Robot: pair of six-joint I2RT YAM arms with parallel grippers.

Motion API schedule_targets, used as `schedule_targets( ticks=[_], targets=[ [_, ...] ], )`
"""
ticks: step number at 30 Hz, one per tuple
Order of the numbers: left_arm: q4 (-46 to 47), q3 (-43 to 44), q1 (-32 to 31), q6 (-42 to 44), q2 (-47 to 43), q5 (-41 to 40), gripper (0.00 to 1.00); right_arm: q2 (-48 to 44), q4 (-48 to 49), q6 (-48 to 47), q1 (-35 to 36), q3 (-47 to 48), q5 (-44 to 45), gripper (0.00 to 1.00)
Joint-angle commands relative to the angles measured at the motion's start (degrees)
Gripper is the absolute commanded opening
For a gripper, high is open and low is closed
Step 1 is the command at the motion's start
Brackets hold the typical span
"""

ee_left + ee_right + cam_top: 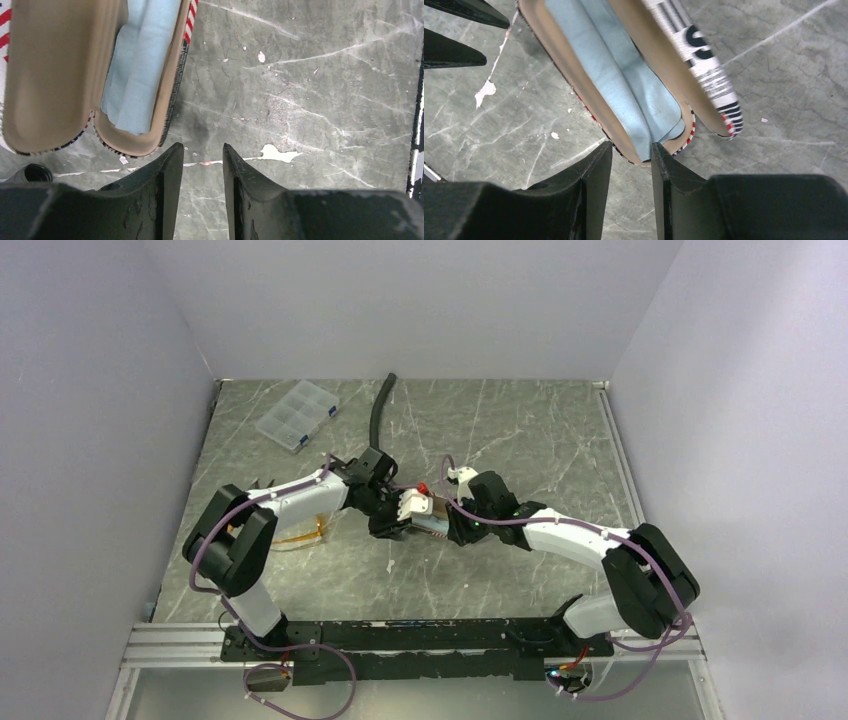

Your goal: Organize the sunglasses

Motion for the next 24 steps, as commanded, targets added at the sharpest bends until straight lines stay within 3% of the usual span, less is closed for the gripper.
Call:
schedule_targets(
  ticks=[1, 12, 18, 24],
  targets=[
    [0.8, 0.4, -0.3, -0.2, -2.8, 2.4, 0.40, -1.9, -0.8, -1.4, 1.7, 3.4, 2.6, 0.39],
    [0.0, 2.9, -0.3, -1.7, -3.4, 3.3, 0.38, 0.8, -0.2, -1.9, 3.1, 2.9, 4.0, 0.39],
    [1.9, 6.1, -0.3, -7.4, -1.8, 0.8, 0.39, -0.3, -0.8, -1.6, 3.6, 3.6, 4.1, 0.40],
    [3.6, 8.7, -0.2, -9.4, 0.5, -3.0, 0.39, -4.8, -4.8, -2.0, 3.7, 5.0, 7.6, 0.48]
  ],
)
